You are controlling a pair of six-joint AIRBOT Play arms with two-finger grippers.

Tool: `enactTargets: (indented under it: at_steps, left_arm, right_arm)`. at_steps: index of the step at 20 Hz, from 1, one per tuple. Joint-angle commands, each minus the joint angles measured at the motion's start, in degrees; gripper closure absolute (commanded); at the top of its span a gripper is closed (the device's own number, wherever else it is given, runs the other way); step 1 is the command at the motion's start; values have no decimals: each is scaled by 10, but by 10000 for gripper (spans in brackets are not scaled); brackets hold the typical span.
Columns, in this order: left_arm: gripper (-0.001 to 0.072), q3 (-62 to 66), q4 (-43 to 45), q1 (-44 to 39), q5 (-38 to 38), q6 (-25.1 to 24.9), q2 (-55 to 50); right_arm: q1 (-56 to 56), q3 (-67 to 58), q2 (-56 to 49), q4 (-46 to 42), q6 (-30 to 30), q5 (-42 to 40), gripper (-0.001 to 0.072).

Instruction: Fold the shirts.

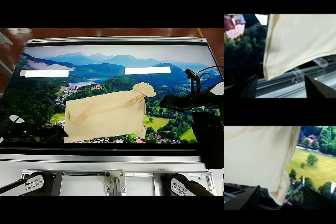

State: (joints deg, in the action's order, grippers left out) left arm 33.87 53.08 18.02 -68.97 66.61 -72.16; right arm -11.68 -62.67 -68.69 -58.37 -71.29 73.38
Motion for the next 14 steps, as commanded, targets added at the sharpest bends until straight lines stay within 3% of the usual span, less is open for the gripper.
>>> enactTargets:
  at_steps: [1, 9, 10, 11, 12, 13, 14]
  left_arm:
    - [76, -2, -1, 13, -10, -10, 0]
    - [78, -39, -54, -65, 86, 11, -26]
    - [189, -39, -58, -76, 104, 31, -32]
    - [408, -39, -63, -84, 123, 59, -33]
    - [557, -39, -75, -87, 131, 67, -33]
    - [655, -39, -89, -88, 130, 63, -32]
    - [669, -39, -95, -88, 129, 59, -31]
  right_arm:
    - [0, 0, 0, 0, 0, -4, 64]
    - [0, 0, 0, 0, 0, -9, 64]
    - [0, 0, 0, 0, 0, -9, 64]
    - [0, 0, 0, 0, 0, -8, 64]
    - [0, 0, 0, 0, 0, -6, 64]
    - [0, 0, 0, -8, 0, -6, 64]
    - [0, 4, 0, -24, -1, -9, 64]
